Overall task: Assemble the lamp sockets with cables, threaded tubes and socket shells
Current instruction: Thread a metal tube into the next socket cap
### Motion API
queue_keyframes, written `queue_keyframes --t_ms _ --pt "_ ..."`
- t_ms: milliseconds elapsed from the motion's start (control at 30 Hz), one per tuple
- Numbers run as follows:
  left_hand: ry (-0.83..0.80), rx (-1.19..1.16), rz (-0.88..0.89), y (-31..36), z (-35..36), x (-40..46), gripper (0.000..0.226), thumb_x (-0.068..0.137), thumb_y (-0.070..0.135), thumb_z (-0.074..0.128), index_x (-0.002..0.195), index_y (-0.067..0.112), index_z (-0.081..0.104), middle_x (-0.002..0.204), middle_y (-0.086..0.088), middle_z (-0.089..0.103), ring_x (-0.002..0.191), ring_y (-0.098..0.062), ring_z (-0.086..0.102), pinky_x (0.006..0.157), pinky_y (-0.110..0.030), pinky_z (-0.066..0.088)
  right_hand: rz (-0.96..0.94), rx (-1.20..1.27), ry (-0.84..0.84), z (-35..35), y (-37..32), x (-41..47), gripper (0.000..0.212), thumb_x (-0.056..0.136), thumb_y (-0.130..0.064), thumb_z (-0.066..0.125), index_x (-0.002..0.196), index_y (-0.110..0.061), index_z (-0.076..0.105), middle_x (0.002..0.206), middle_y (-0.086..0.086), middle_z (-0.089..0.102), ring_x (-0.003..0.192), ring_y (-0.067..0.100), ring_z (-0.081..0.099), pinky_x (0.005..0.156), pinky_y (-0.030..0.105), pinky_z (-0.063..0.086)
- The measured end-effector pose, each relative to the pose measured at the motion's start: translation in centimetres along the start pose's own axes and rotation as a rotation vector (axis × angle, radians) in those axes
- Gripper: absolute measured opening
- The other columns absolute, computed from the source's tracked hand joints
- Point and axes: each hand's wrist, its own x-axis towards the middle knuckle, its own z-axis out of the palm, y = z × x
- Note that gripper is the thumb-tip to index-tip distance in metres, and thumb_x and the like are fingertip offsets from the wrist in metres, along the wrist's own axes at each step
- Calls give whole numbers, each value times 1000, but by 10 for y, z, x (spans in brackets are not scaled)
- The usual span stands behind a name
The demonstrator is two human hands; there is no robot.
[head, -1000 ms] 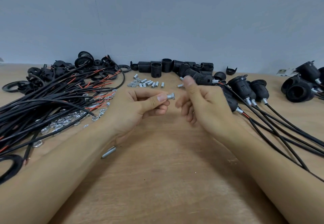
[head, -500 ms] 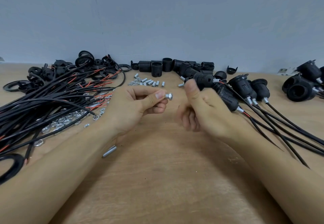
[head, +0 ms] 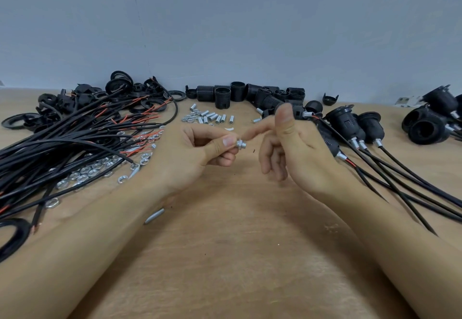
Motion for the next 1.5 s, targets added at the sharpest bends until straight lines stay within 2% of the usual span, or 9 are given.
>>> queue_keyframes --t_ms 100,300,433,533,733,867,1000,1267,1500 --pt "12 14 27 1 -1 0 10 74 18 72 78 11 79 73 -11 74 62 -14 68 61 -19 56 140 -123 -95 2 1 -2 98 78 -84 16 58 -4 69 44 10 58 36 17 51 45 23 42" --pt "-11 101 45 -2 -2 1 12 78 17 71 83 8 77 70 -9 73 60 -15 67 61 -21 56 34 143 51 -2 -4 3 82 90 -74 15 83 -19 75 54 16 61 36 17 47 41 22 38" --pt "-35 144 77 -4 0 0 7 83 8 71 81 9 77 70 -10 73 60 -15 67 60 -21 55 149 26 -65 0 -1 0 92 84 -79 18 71 -7 74 49 17 59 33 16 46 40 24 37" --pt "-39 169 98 -5 -1 2 8 85 8 70 81 11 77 71 -9 73 61 -16 68 60 -21 56 149 -27 -73 -3 4 3 95 86 -76 17 75 1 72 51 2 63 33 15 46 41 22 36" --pt "-78 236 131 -7 -1 0 10 87 13 71 91 8 78 70 -7 72 62 -13 64 60 -20 53 65 17 -209 8 4 -1 44 93 -53 50 67 -24 70 47 -3 60 36 9 49 41 27 41" --pt "-98 213 187 -2 -1 -1 19 79 19 72 92 7 78 68 -13 69 60 -10 61 63 -20 52 255 271 -344 7 2 2 69 80 -75 42 72 -14 74 57 10 62 37 13 48 39 21 36" --pt "-136 201 184 0 -2 -1 19 77 20 70 94 13 77 82 -10 76 64 -8 64 66 -20 53 325 282 -452 5 2 4 85 79 -83 30 79 -11 75 64 13 65 38 13 47 38 19 35" --pt "-135 240 148 -1 -6 -1 29 73 19 76 101 19 69 91 2 77 91 -21 73 85 -35 58 280 292 -285 6 3 3 29 81 -44 62 79 -16 69 69 3 64 42 7 43 36 16 26" --pt "-138 247 179 2 -3 -3 29 81 10 75 107 21 67 95 3 77 88 -37 65 84 -44 54 384 437 -400 -1 3 5 37 79 -48 62 76 -13 75 66 6 64 42 7 44 33 15 26"
